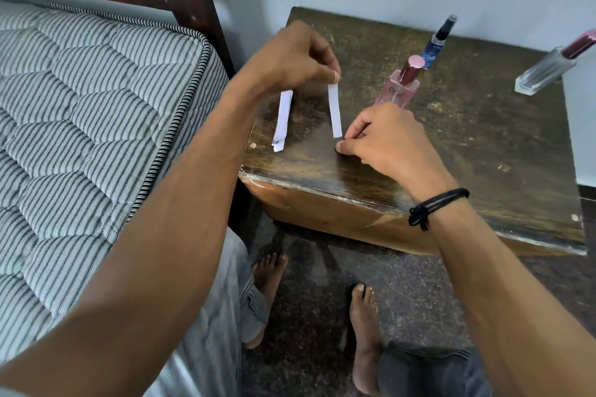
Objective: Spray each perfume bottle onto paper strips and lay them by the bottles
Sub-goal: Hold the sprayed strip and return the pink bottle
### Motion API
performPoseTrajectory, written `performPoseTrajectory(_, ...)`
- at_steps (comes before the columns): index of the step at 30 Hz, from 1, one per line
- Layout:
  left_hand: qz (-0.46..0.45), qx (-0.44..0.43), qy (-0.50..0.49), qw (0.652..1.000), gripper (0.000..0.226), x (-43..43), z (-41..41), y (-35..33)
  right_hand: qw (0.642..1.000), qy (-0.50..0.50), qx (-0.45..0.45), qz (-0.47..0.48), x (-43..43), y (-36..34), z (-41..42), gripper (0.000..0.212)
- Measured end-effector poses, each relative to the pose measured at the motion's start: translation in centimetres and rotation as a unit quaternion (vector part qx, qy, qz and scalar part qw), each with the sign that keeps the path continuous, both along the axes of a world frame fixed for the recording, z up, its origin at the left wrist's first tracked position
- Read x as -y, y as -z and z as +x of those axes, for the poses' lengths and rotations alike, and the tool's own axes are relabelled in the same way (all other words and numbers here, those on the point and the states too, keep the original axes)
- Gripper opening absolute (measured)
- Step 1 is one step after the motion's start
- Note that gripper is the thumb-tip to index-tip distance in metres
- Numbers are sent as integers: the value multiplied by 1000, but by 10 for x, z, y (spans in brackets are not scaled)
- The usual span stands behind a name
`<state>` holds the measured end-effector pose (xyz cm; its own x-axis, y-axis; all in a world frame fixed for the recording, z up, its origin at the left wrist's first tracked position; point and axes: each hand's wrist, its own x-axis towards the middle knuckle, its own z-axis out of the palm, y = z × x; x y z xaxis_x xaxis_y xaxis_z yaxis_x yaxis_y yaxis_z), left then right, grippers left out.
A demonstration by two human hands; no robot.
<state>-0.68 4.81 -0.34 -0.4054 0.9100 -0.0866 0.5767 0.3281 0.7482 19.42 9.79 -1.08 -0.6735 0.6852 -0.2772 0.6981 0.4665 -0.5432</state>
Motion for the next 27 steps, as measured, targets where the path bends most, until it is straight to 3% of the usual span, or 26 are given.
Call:
performPoseTrajectory(7,70,101,-22,992,16,10,-5,-14,983,65,-83,-153,-4,-2,1,25)
performPoseTrajectory(11,79,118,-16,990,19,11,-8,-13,975,92,-135,-151,1,2,-3,28)
performPoseTrajectory(15,87,125,-14,988,19,13,-10,-13,969,105,-165,-153,5,3,-5,5)
performPoseTrajectory(22,91,135,-7,987,16,10,-9,-11,953,141,-195,-186,9,4,-8,2)
performPoseTrajectory(27,95,136,-5,986,15,10,-9,-11,942,160,-216,-203,10,5,-9,21)
